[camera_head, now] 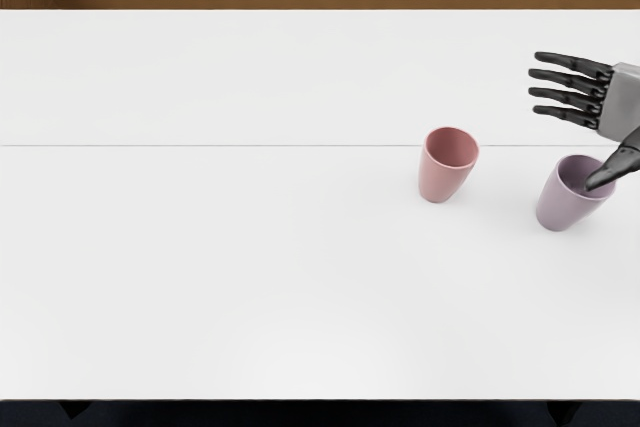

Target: Pick up cup and place in cup with right hand

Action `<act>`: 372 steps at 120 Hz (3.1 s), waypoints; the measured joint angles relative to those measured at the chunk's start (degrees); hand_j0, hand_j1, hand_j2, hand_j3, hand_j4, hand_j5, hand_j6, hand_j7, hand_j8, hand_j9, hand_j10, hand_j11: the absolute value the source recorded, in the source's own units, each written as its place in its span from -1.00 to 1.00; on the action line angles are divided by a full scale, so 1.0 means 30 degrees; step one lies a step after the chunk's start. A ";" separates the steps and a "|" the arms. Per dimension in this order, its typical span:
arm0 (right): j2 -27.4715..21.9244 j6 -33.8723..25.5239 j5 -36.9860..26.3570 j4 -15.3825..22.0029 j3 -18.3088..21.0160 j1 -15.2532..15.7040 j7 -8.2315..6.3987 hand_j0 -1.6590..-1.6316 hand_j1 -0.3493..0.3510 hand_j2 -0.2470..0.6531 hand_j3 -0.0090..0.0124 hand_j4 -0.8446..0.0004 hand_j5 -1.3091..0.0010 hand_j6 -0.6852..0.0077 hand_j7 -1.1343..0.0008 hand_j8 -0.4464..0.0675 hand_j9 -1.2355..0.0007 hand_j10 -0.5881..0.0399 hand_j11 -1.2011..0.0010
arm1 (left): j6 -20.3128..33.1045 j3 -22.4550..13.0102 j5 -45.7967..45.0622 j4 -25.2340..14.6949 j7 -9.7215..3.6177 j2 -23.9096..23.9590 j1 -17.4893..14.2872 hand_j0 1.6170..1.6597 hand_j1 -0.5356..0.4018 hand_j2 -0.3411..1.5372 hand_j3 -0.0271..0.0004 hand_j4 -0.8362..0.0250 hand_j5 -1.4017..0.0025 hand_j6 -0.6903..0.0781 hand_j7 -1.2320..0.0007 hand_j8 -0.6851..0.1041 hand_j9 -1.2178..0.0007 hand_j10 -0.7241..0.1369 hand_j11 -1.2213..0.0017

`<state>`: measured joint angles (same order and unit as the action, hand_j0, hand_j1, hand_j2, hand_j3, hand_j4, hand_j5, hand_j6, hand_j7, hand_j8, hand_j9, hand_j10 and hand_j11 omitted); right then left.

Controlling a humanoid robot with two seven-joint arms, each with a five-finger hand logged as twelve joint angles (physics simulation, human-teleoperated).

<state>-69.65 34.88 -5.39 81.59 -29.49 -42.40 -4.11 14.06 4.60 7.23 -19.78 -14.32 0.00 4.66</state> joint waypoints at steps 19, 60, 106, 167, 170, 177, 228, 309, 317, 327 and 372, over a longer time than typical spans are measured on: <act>0.0914 0.0028 -0.0165 -0.0499 0.0006 -0.0813 0.0260 -0.93 -1.00 -0.44 -0.16 1.00 1.00 0.98 0.99 0.74 1.00 0.87 1.00 | 0.0000 0.0001 0.0002 0.0000 0.0000 0.0000 0.0000 0.92 0.89 -0.64 0.95 0.94 1.00 0.80 1.00 0.74 1.00 0.68 1.00; 0.6353 -0.4989 -0.7153 0.0891 0.1364 -0.7668 0.9401 -0.93 -1.00 -0.45 -0.16 1.00 1.00 0.97 1.00 0.73 1.00 0.87 1.00 | 0.0000 -0.0005 -0.0004 0.0000 -0.0001 0.0000 0.0024 0.92 0.89 -0.64 0.96 0.94 1.00 0.80 1.00 0.74 1.00 0.68 1.00; 0.9760 -1.5226 -1.3112 0.3104 0.5967 -0.8499 1.2463 -0.93 -1.00 -0.45 -0.16 0.99 1.00 0.97 1.00 0.72 1.00 0.87 1.00 | 0.0000 -0.0007 -0.0005 0.0000 -0.0001 0.0000 0.0002 0.92 0.89 -0.64 0.97 0.94 1.00 0.80 1.00 0.74 1.00 0.68 1.00; 1.0200 -1.7667 -1.3361 0.3068 0.7042 -0.7489 1.2571 -0.93 -0.50 -0.51 -0.16 0.65 0.71 0.54 0.66 0.16 0.69 0.40 0.68 | 0.0000 -0.0007 -0.0003 0.0000 -0.0001 0.0000 0.0020 0.92 0.89 -0.64 0.97 0.94 1.00 0.80 1.00 0.74 1.00 0.68 1.00; 1.0196 -1.7662 -1.3357 0.3067 0.7125 -0.7532 1.2575 -0.93 -0.46 -0.52 -0.16 0.62 0.68 0.51 0.64 0.11 0.67 0.36 0.66 | 0.0000 -0.0007 -0.0004 0.0000 -0.0001 0.0000 0.0007 0.92 0.89 -0.64 0.97 0.94 1.00 0.80 1.00 0.74 1.00 0.68 1.00; 1.0187 -1.7631 -1.3350 0.3055 0.7268 -0.7606 1.2583 -0.93 -0.37 -0.53 -0.16 0.55 0.63 0.43 0.57 0.00 0.61 0.27 0.60 | 0.0000 -0.0007 -0.0002 0.0000 -0.0001 0.0000 0.0000 0.92 0.89 -0.64 0.97 0.94 1.00 0.80 1.00 0.74 1.00 0.68 1.00; 1.0043 -1.6702 -1.3311 0.2960 0.7448 -0.7946 1.3002 -0.93 0.17 -0.59 -0.16 0.16 0.33 -0.03 0.21 -0.42 0.28 -0.24 0.26 | 0.0000 -0.0006 -0.0004 0.0000 -0.0001 0.0000 0.0002 0.92 0.89 -0.64 0.97 0.94 1.00 0.80 1.00 0.74 1.00 0.68 1.00; 1.0193 -1.6619 -1.3217 0.2405 0.7423 -0.7938 1.3029 -0.49 0.19 -0.51 -0.14 -0.08 0.11 -0.05 -0.03 -0.34 0.03 -0.24 0.00 | 0.0000 -0.0005 -0.0002 0.0000 -0.0001 0.0000 0.0011 0.92 0.89 -0.64 0.96 0.94 1.00 0.80 1.00 0.74 1.00 0.68 1.00; 1.0099 -1.6315 -1.3127 0.2419 0.7293 -0.8117 1.3033 -0.55 0.18 -0.49 -0.08 -0.08 0.09 -0.04 -0.05 -0.33 0.01 -0.23 -0.01 | 0.0000 -0.0006 -0.0002 0.0000 -0.0001 0.0000 0.0000 0.92 0.89 -0.64 0.96 0.94 1.00 0.80 1.00 0.74 1.00 0.68 1.00; 0.9992 -1.5586 -1.3071 0.2452 0.6871 -0.8565 1.3039 -0.59 0.14 -0.51 -0.13 -0.08 0.07 -0.06 -0.06 -0.34 0.00 -0.25 -0.03 | 0.0000 -0.0006 -0.0003 0.0000 -0.0001 0.0000 0.0004 0.92 0.89 -0.64 0.96 0.94 1.00 0.80 1.00 0.74 1.00 0.68 1.00; 0.5783 -0.9038 -1.0764 0.2488 0.4751 -1.1017 1.3039 -0.75 0.25 -0.36 -0.15 -0.06 0.01 -0.01 -0.09 -0.23 -0.03 -0.19 -0.05 | 0.0000 -0.0007 -0.0003 0.0000 -0.0001 0.0000 0.0017 0.92 0.89 -0.64 0.97 0.94 1.00 0.80 1.00 0.74 1.00 0.68 1.00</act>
<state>-52.31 7.77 -37.68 89.05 -15.24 -75.45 35.00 14.06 4.58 7.22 -19.78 -14.33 0.00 4.71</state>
